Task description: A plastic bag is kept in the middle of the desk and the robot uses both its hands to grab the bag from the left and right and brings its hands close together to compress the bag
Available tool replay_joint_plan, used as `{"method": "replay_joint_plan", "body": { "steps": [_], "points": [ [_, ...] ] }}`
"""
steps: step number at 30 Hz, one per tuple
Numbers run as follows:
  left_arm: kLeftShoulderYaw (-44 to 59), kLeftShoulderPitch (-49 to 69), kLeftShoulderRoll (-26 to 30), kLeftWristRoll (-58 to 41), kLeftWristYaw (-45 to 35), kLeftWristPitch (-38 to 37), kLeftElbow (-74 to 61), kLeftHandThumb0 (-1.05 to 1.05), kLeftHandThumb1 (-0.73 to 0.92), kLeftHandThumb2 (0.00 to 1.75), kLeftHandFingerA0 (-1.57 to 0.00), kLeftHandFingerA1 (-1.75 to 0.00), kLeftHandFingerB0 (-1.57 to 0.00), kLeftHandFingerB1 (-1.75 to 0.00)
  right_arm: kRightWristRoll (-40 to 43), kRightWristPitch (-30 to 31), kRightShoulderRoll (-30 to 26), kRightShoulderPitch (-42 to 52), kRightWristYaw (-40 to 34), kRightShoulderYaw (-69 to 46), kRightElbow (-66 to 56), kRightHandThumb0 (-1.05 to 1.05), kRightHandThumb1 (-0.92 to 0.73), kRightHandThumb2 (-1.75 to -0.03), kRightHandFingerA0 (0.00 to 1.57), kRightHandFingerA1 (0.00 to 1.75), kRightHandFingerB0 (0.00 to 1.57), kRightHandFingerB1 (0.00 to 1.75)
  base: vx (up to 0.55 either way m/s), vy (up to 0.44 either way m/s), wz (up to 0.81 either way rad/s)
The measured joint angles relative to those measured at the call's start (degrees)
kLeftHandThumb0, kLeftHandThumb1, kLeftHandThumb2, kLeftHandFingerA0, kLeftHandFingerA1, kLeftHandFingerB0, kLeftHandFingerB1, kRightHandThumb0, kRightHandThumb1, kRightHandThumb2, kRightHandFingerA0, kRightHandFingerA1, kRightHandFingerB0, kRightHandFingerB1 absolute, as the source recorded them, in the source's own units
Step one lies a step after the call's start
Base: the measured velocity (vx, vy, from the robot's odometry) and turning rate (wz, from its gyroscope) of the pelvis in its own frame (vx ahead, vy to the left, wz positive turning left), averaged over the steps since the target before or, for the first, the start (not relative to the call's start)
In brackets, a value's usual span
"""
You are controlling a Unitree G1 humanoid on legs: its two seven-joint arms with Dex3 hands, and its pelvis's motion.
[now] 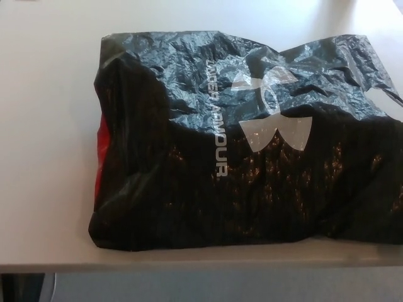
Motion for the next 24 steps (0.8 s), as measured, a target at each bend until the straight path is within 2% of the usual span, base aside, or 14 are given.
{"method": "replay_joint_plan", "body": {
  "steps": [2,3,5,8,9,10,11,12,14,15,16,20,21,24],
  "points": [
    [2.4,-1.9,2.6,-0.7,1.8,0.8,-0.7,-0.70,0.91,0.67,-0.33,-0.45,-0.33,-0.36,0.4,1.4,-1.7,-2.3,-1.1,-2.5,-0.5,-0.71,-0.69,-1.05,0.04,0.46,0.08,0.45,0.00,0.000,0.00],
    [3.7,-3.5,4.1,-0.9,3.0,1.1,-0.9,-0.72,0.90,0.67,-0.34,-0.45,-0.33,-0.36,0.6,2.3,-3.1,-4.2,-1.8,-3.9,-0.5,-0.87,-0.74,-1.03,0.00,0.42,0.07,0.40,0.00,0.000,0.00],
    [5.1,-6.7,7.1,-1.0,4.9,2.0,-0.5,-0.72,0.89,0.66,-0.33,-0.44,-0.33,-0.36,0.7,3.8,-5.8,-7.7,-2.6,-5.4,0.6,-0.82,-0.69,-1.01,0.01,0.43,0.13,0.41,0.00,0.000,0.00],
    [6.5,-11.5,12.3,-1.0,7.3,3.5,0.9,-0.73,0.89,0.66,-0.35,-0.45,-0.34,-0.36,1.0,6.5,-10.3,-13.1,-3.5,-6.6,2.7,-0.78,-0.62,-0.99,0.05,0.45,0.09,0.45,0.00,0.000,0.00],
    [6.5,-13.1,14.0,-0.9,7.9,4.0,1.3,-0.75,0.89,0.67,-0.35,-0.45,-0.33,-0.35,1.0,7.4,-11.8,-14.9,-3.8,-6.8,3.2,-0.71,-0.83,-0.65,0.10,0.34,0.14,0.32,0.00,0.000,0.00],
    [6.5,-14.4,15.2,-0.9,8.4,4.5,1.7,-0.77,0.91,0.67,-0.33,-0.44,-0.32,-0.34,1.0,8.3,-13.0,-16.3,-4.0,-6.8,3.6,-0.70,-0.60,-0.97,0.02,0.45,0.03,0.43,0.00,0.000,0.00],
    [6.5,-15.9,16.6,-0.8,9.0,5.0,2.0,-0.77,0.91,0.67,-0.33,-0.44,-0.32,-0.34,1.0,9.2,-14.2,-17.9,-4.2,-6.8,4.1,-0.70,-0.60,-0.97,0.02,0.45,0.03,0.43,0.00,0.000,0.00],
    [6.1,-17.7,18.1,-0.6,9.6,5.7,2.8,-0.77,0.92,0.68,-0.34,-0.44,-0.32,-0.34,1.0,10.2,-15.7,-20.2,-4.3,-6.4,5.2,-0.83,-0.64,-0.98,0.01,0.43,0.04,0.40,0.00,0.000,0.00],
    [4.8,-21.9,21.6,-0.3,10.7,7.1,4.1,-0.77,0.92,0.69,-0.33,-0.46,-0.33,-0.36,0.6,12.0,-18.8,-25.2,-4.7,-5.0,7.8,-0.80,-0.64,-1.00,0.06,0.46,0.07,0.41,0.00,0.000,0.00],
    [3.8,-24.2,23.3,0.0,11.2,7.7,4.8,-0.76,0.92,0.71,-0.31,-0.47,-0.34,-0.37,0.3,13.0,-20.2,-27.6,-4.9,-4.2,8.9,-0.38,-0.49,-1.07,0.00,0.51,0.00,0.49,0.00,0.000,0.00],
    [2.7,-26.2,24.6,0.3,11.6,8.2,5.4,-0.75,0.92,0.72,-0.30,-0.47,-0.34,-0.38,0.1,13.8,-21.4,-29.6,-5.1,-3.2,9.9,-0.74,-0.79,-0.63,0.15,0.40,0.14,0.33,0.00,0.000,0.00],
    [-4.7,-35.8,28.8,2.7,13.4,10.6,8.0,-0.78,0.92,0.73,-0.32,-0.48,-0.30,-0.37,-1.3,17.1,-24.4,-40.3,-5.6,2.9,14.4,-0.81,-0.82,-0.65,0.10,0.54,0.17,0.36,0.00,0.000,0.00],
    [-6.6,-38.0,29.3,3.4,13.9,11.3,8.6,-0.83,0.77,1.15,-0.30,-0.56,-0.24,-0.47,-1.9,17.9,-24.7,-42.7,-5.8,4.6,15.4,-0.84,-0.82,-0.65,0.10,0.58,0.14,0.40,0.00,0.000,0.00],
    [-13.7,-45.8,29.8,6.0,15.6,13.6,12.0,-0.83,0.77,1.17,-0.33,-0.60,-0.27,-0.49,-3.6,20.4,-25.0,-49.8,-6.4,10.1,18.4,-0.87,-0.83,-0.65,0.07,0.57,0.14,0.42,0.00,0.000,0.00]
  ]
}}
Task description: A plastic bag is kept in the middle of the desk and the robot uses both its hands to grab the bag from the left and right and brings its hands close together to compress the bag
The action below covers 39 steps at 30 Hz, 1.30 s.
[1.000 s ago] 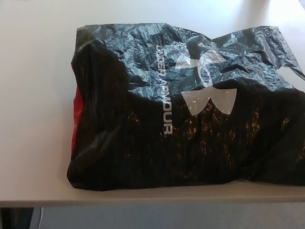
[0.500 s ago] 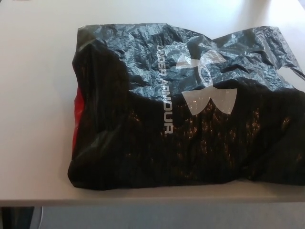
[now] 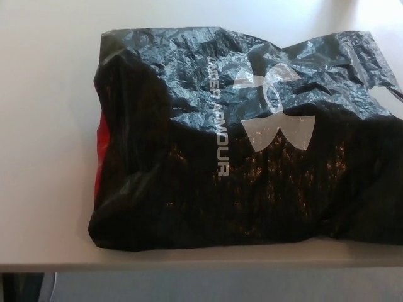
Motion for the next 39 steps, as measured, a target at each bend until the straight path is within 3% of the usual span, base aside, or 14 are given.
{"method": "replay_joint_plan", "body": {
  "steps": [2,6,8,15,17,19,23,24,26,27,29,35,36,39],
  "points": [
    [-4.8,-5.2,-0.7,1.9,1.0,1.2,3.6,-0.79,0.91,0.71,-0.24,-0.50,-0.31,-0.38,-1.2,1.2,0.3,-4.3,-0.2,3.6,2.4,-0.74,-0.85,-0.66,0.06,0.40,0.11,0.36,0.00,0.000,0.00],
    [-11.9,-12.6,-3.9,5.6,2.0,1.7,12.6,-0.79,0.79,1.16,-0.30,-0.58,-0.25,-0.50,-2.8,1.3,2.1,-10.1,-0.3,8.7,10.1,-0.77,-0.69,-1.03,0.03,0.43,0.07,0.40,0.00,0.000,0.00],
    [-13.8,-14.4,-5.2,6.9,2.3,1.5,16.5,-0.76,0.92,0.70,-0.31,-0.47,-0.28,-0.35,-3.4,1.0,2.7,-11.4,-0.2,10.2,13.9,-0.75,-0.88,-0.66,0.09,0.32,0.15,0.31,0.00,0.000,0.00],
    [-19.3,-18.5,-10.4,10.6,2.6,1.2,31.5,-0.74,0.92,0.72,-0.26,-0.47,-0.30,-0.37,-5.5,-0.8,6.2,-16.1,-0.2,14.9,31.1,-0.75,-0.65,-1.03,0.03,0.45,0.10,0.46,0.00,0.000,0.00],
    [-20.5,-18.9,-11.9,11.5,2.6,0.9,34.7,-0.75,0.92,0.68,-0.27,-0.46,-0.30,-0.36,-6.2,-1.4,7.0,-17.1,-0.2,16.1,35.4,-0.75,-0.83,-0.65,0.10,0.34,0.16,0.32,0.00,0.000,0.00],
    [-21.5,-19.4,-14.0,12.3,2.7,0.3,38.6,-0.76,0.92,0.67,-0.31,-0.45,-0.32,-0.35,-6.8,-2.3,8.5,-18.2,-0.3,17.1,40.6,-0.37,-0.53,-1.09,0.01,0.50,0.00,0.47,0.00,0.000,0.00],
    [-23.9,-20.3,-19.0,14.7,3.5,-0.9,45.1,-0.68,0.92,0.72,-0.27,-0.43,-0.29,-0.35,-8.7,-4.5,12.4,-19.4,-1.5,20.0,49.4,-0.76,-0.82,-0.65,0.17,0.34,0.20,0.30,0.00,0.000,0.00],
    [-24.5,-20.5,-20.5,15.5,3.7,-1.2,46.3,-0.66,0.92,0.70,-0.26,-0.43,-0.29,-0.35,-9.4,-5.0,13.6,-19.4,-1.9,20.8,51.1,-0.37,-0.46,-1.05,0.01,0.49,0.01,0.47,0.00,0.000,0.00],
    [-25.1,-20.7,-22.7,16.5,4.2,-1.8,48.3,-0.67,0.92,0.72,-0.28,-0.40,-0.29,-0.34,-10.3,-5.7,15.4,-19.4,-2.6,22.1,53.3,-0.76,-0.83,-0.65,0.18,0.33,0.19,0.30,0.00,0.000,0.00],
    [-25.2,-20.7,-23.5,16.7,4.4,-1.9,49.0,-0.67,0.92,0.73,-0.28,-0.40,-0.29,-0.34,-10.6,-6.0,16.0,-19.4,-2.9,22.6,53.9,-0.37,-0.48,-1.06,0.00,0.49,0.00,0.47,0.00,0.000,0.00],
    [-25.5,-20.9,-25.8,17.7,4.8,-2.4,51.5,-0.67,0.92,0.71,-0.32,-0.44,-0.30,-0.34,-11.7,-7.0,17.8,-19.4,-3.6,23.9,55.6,-0.76,-0.82,-0.65,0.18,0.33,0.21,0.30,0.00,0.000,0.00],
    [-26.4,-20.4,-30.2,19.9,6.6,-3.5,54.6,-0.71,0.92,0.72,-0.30,-0.43,-0.29,-0.33,-13.4,-9.5,22.8,-19.1,-5.5,26.4,58.1,-0.78,-0.84,-0.66,0.18,0.34,0.20,0.30,0.00,0.000,0.00],
    [-26.7,-20.2,-30.6,20.4,6.8,-3.8,54.8,-0.71,0.92,0.72,-0.28,-0.42,-0.30,-0.34,-13.7,-9.8,23.6,-19.0,-5.8,26.7,58.1,-0.38,-0.46,-1.06,0.01,0.49,0.00,0.47,0.00,0.000,0.00],
    [-27.3,-19.8,-32.1,21.2,7.3,-4.4,54.6,-0.71,0.92,0.70,-0.32,-0.41,-0.30,-0.32,-14.3,-10.8,26.0,-18.7,-6.3,27.5,58.1,-0.37,-0.46,-1.06,0.01,0.50,0.00,0.47,0.00,0.000,0.00]
  ]
}}
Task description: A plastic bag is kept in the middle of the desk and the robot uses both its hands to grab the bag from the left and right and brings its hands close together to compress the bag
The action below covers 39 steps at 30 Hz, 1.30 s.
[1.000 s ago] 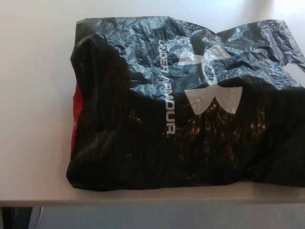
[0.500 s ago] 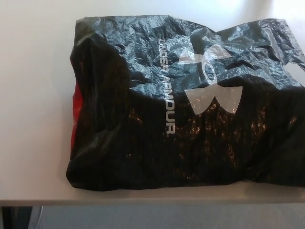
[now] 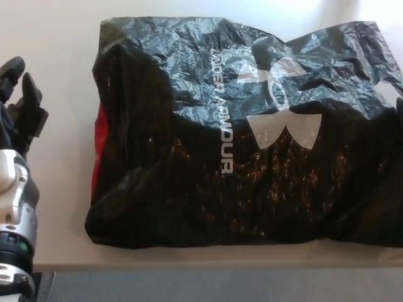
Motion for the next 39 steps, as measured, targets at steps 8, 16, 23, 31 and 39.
{"method": "replay_joint_plan", "body": {
  "steps": [8,16,23,31,39],
  "points": [
    [-1.8,-0.4,-5.4,1.8,0.8,-0.4,-2.3,-0.72,0.92,0.71,-0.31,-0.42,-0.33,-0.33,-0.2,-0.9,7.3,0.1,0.3,0.3,-0.5,-0.38,-0.44,-1.04,0.02,0.51,0.01,0.48,0.00,0.000,0.00],
    [-3.7,-1.5,-9.9,4.2,2.4,-1.0,-0.5,-0.71,0.92,0.71,-0.32,-0.44,-0.30,-0.33,-0.7,-1.5,13.8,0.0,0.2,2.2,-0.6,-0.82,-0.80,-0.66,0.10,0.32,0.16,0.28,0.00,0.000,0.00],
    [-4.5,-0.3,-13.3,5.3,3.2,-2.0,1.5,-0.71,0.92,0.72,-0.32,-0.44,-0.31,-0.34,-1.9,-1.5,18.4,0.0,-0.9,4.2,-0.6,-0.85,-0.68,-1.05,0.00,0.41,0.15,0.45,0.00,0.000,0.00],
    [-4.6,0.8,-15.1,6.0,3.4,-3.4,2.5,-0.70,0.92,0.71,-0.26,-0.42,-0.31,-0.33,-2.5,-1.6,21.4,0.1,-1.2,4.9,-0.5,-0.82,-0.69,-1.05,0.04,0.34,0.09,0.33,0.00,0.000,0.00],
    [-5.1,0.8,-17.2,6.6,3.4,-4.2,2.1,-0.73,0.92,0.71,-0.20,-0.39,-0.28,-0.32,-2.5,-2.1,23.3,0.1,0.5,4.8,-0.5,-0.82,-0.86,-0.67,0.10,0.29,0.16,0.27,0.00,0.000,0.00]
  ]
}}
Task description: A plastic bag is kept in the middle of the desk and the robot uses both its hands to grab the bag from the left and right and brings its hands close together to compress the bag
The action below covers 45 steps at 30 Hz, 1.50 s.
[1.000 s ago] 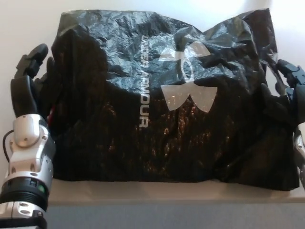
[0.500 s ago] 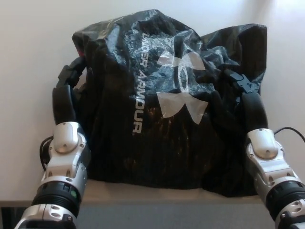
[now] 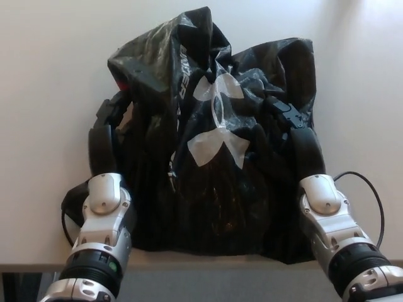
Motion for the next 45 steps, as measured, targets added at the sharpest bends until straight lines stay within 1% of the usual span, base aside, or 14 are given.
{"method": "replay_joint_plan", "body": {
  "steps": [1,4,5,9,10,15,18,19,21,22,28,29,30,45],
  "points": [
    [-0.1,0.0,-0.2,0.0,0.0,0.0,-0.2,-0.71,0.92,0.72,-0.18,-0.39,-0.27,-0.31,0.0,-0.1,0.1,0.0,0.2,0.0,0.0,-0.87,-0.69,-1.08,0.04,0.44,0.14,0.45,0.00,0.000,0.00],
    [-0.1,0.0,-0.7,0.0,0.0,0.0,-0.8,-0.70,0.92,0.73,-0.16,-0.38,-0.23,-0.31,0.0,-0.6,0.5,0.0,0.7,0.1,0.0,-0.38,-0.42,-1.06,0.02,0.51,0.00,0.48,0.00,0.000,0.00],
    [-0.2,0.0,-0.8,0.1,0.0,0.0,-1.0,-0.31,0.63,1.18,-0.03,-0.51,0.00,-0.48,-0.1,-0.9,0.6,0.0,0.8,0.2,-0.1,-0.38,-0.43,-1.05,0.02,0.50,0.00,0.48,0.00,0.000,0.00],
    [-0.6,0.0,-0.8,0.6,0.8,0.1,-0.8,-0.65,0.92,0.81,-0.17,-0.39,-0.18,-0.32,0.3,-2.9,1.8,0.1,2.0,0.0,-2.4,-0.83,-0.84,-0.65,0.18,0.32,0.20,0.27,0.00,0.000,0.00],
    [-0.9,0.0,-0.6,1.0,1.3,0.1,-0.5,-0.30,0.66,1.19,-0.02,-0.51,0.00,-0.47,0.5,-3.2,2.2,0.1,2.4,-0.1,-3.1,-0.82,-0.83,-0.66,0.19,0.33,0.20,0.28,0.00,0.000,0.00],
    [-2.0,0.2,-0.5,2.3,2.7,0.5,0.3,-0.29,0.68,1.21,0.00,-0.49,0.00,-0.47,1.6,-4.3,4.2,0.7,5.3,0.0,-7.4,-0.82,-0.86,-0.66,0.18,0.36,0.19,0.29,0.00,0.000,0.00],
    [-3.5,0.2,-0.2,3.5,3.5,0.9,0.8,-0.30,0.66,1.20,-0.01,-0.50,-0.01,-0.47,1.8,-4.5,5.0,1.2,6.9,1.3,-10.4,-0.37,-0.47,-1.08,0.02,0.50,0.00,0.48,0.00,0.000,0.00],
    [-3.8,0.2,-0.1,3.8,3.7,1.0,0.8,-0.68,0.92,0.80,-0.17,-0.39,-0.18,-0.34,2.0,-4.5,5.1,1.4,7.3,1.4,-11.2,-0.79,-0.87,-0.67,0.18,0.35,0.18,0.28,0.00,0.000,0.00],
    [-4.1,0.2,0.0,4.1,4.1,1.4,0.8,-0.31,0.64,1.18,-0.01,-0.51,0.00,-0.47,2.3,-4.5,5.1,1.5,8.0,1.4,-11.8,-0.80,-0.86,-0.66,0.18,0.34,0.18,0.28,0.00,0.000,0.00],
    [-4.2,0.2,0.0,4.3,4.1,1.4,0.7,-0.72,0.82,1.06,-0.08,-0.45,-0.09,-0.40,2.4,-4.5,5.1,1.5,8.3,1.3,-12.0,-0.78,-0.86,-0.66,0.18,0.34,0.19,0.29,0.00,0.000,0.00],
    [-4.1,0.4,0.1,4.4,3.9,1.9,-0.4,-0.71,0.92,0.77,-0.18,-0.39,-0.20,-0.31,3.1,-4.5,5.0,1.9,9.3,0.8,-12.7,-0.80,-0.87,-0.66,0.17,0.37,0.18,0.29,0.00,0.000,0.00],
    [-4.0,0.5,0.1,4.4,3.9,1.9,-0.5,-0.66,0.92,0.76,-0.22,-0.40,-0.20,-0.30,3.1,-4.5,4.8,1.9,9.4,0.7,-12.7,-0.37,-0.45,-1.07,0.02,0.51,0.00,0.48,0.00,0.000,0.00],
    [-3.9,0.6,0.2,4.4,3.8,1.9,-0.6,-0.66,0.92,0.75,-0.23,-0.39,-0.20,-0.30,3.1,-4.5,4.4,1.9,9.4,0.6,-12.7,-0.80,-0.87,-0.66,0.18,0.35,0.19,0.29,0.00,0.000,0.00],
    [6.0,5.6,19.4,2.4,-2.7,2.9,-13.9,-0.68,0.92,0.74,-0.23,-0.42,-0.21,-0.31,2.6,-4.0,-18.9,2.8,9.3,-7.0,-11.1,-0.38,-0.43,-1.05,0.02,0.50,0.00,0.47,0.00,0.000,0.00]
  ]
}}
